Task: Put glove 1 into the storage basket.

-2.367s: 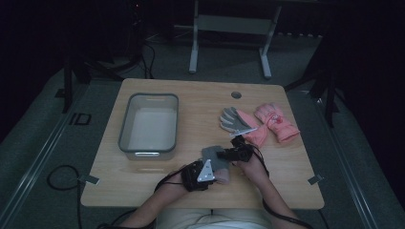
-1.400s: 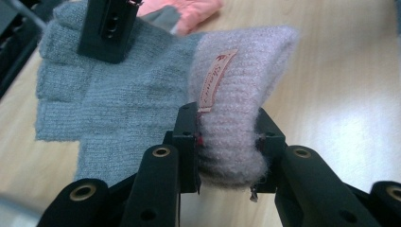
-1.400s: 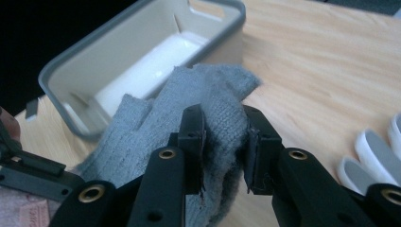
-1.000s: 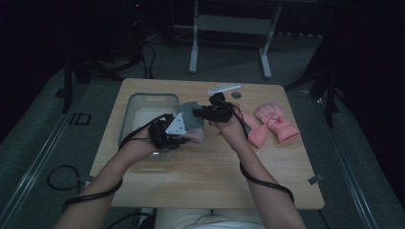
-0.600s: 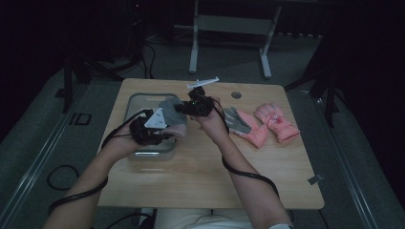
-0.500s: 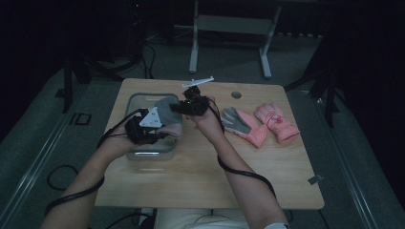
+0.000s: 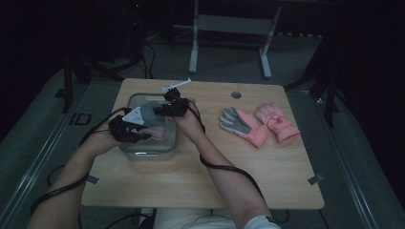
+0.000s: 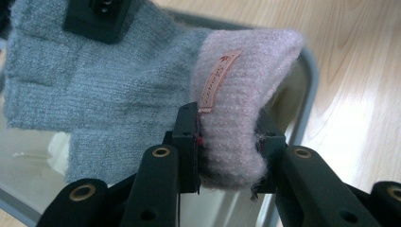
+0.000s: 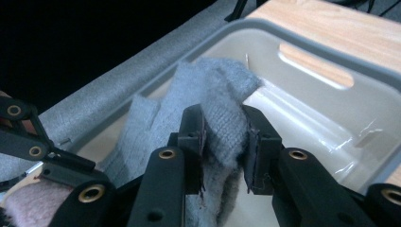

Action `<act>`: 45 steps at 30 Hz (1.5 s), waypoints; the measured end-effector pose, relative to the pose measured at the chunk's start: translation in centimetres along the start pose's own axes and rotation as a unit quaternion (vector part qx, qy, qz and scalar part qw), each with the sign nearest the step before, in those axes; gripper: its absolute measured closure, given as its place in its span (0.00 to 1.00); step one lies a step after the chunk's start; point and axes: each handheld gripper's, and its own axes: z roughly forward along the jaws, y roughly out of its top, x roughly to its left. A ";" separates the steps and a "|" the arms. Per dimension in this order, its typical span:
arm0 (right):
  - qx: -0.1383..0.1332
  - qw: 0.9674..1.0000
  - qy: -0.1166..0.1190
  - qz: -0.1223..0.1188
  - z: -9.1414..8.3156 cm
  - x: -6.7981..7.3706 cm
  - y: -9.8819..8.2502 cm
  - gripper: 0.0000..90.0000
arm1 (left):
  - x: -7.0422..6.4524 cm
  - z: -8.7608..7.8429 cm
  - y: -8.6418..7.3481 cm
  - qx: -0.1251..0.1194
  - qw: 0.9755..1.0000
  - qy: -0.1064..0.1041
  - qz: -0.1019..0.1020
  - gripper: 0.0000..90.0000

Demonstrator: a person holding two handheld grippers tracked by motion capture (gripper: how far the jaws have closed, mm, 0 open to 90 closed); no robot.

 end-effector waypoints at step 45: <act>-0.018 0.999 -0.009 -0.029 -6.0 -2.6 -3.1 0.68 | 1.9 3.1 1.4 -0.009 0.996 -0.007 -0.084 0.15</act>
